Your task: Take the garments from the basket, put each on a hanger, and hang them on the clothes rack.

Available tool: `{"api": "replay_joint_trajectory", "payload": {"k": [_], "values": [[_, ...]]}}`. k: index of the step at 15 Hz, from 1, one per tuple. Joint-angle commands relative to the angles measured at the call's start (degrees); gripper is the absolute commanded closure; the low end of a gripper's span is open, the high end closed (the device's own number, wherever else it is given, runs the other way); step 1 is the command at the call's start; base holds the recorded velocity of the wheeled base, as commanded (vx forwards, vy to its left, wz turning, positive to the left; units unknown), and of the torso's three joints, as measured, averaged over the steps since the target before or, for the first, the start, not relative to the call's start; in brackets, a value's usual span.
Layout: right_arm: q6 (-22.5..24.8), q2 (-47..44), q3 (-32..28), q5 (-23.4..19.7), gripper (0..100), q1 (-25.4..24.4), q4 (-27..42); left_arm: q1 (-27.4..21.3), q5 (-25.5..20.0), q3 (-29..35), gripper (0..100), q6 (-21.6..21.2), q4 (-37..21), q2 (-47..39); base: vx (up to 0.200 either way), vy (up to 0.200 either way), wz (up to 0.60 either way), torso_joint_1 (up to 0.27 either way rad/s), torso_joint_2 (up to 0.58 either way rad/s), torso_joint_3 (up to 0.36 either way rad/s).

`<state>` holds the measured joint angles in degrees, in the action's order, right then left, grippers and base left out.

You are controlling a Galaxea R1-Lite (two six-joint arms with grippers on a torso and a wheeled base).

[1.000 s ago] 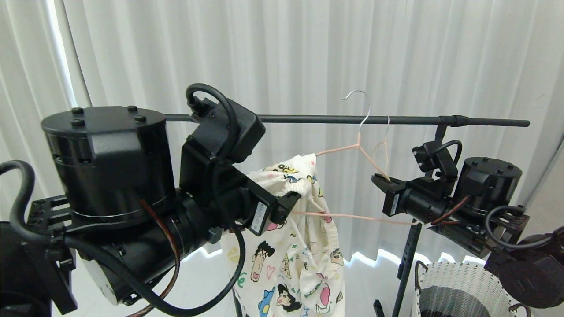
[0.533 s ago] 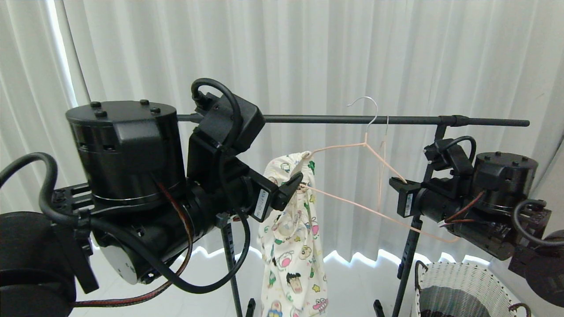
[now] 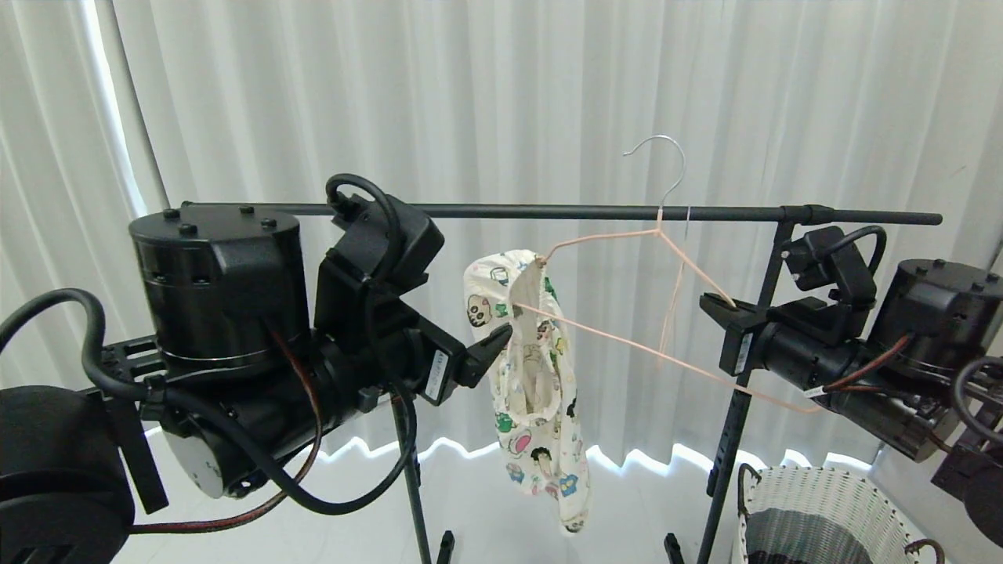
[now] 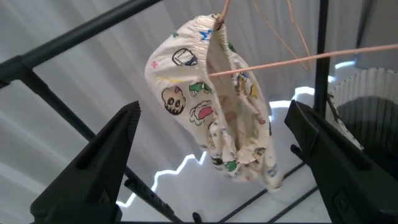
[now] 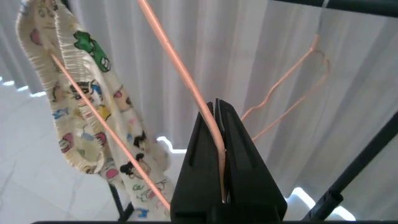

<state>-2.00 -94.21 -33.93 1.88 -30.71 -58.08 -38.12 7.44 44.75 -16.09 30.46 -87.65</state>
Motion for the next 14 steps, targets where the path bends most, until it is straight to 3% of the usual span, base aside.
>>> {"api": "replay_joint_trajectory", "payload": {"k": [1,3,5,8,12,14], "values": [[1.8,2.1,2.5,-1.5,100,0.0,-0.3,3.9,-5.9,-3.8,0,-0.2,0.0,4.2,0.000,0.000,0.00,0.000,0.00,0.000],[2.3,2.2,4.2,-3.0,100,0.0,-4.2,8.4,-14.6,-6.9,0,-0.3,0.0,7.3,0.000,0.000,0.00,0.000,0.00,0.000],[2.4,2.3,6.4,-5.0,100,0.1,-7.1,12.7,-18.0,-7.3,0,-0.3,0.1,8.5,0.000,0.000,0.00,0.000,0.00,0.000],[7.6,2.2,11.6,-9.4,100,0.2,-11.8,19.3,-29.9,-8.6,0,-0.8,0.1,9.0,0.000,0.000,0.00,0.000,0.00,0.000],[8.3,1.9,13.8,-10.7,100,0.1,-13.7,19.9,-47.5,-13.6,0,-4.4,0.0,11.4,0.000,0.000,0.00,0.000,0.00,0.000],[8.4,1.5,15.3,-13.3,100,0.1,-16.5,19.8,-52.4,-13.8,0,-4.5,0.0,10.9,0.000,0.000,0.00,0.000,0.00,0.000]]}}
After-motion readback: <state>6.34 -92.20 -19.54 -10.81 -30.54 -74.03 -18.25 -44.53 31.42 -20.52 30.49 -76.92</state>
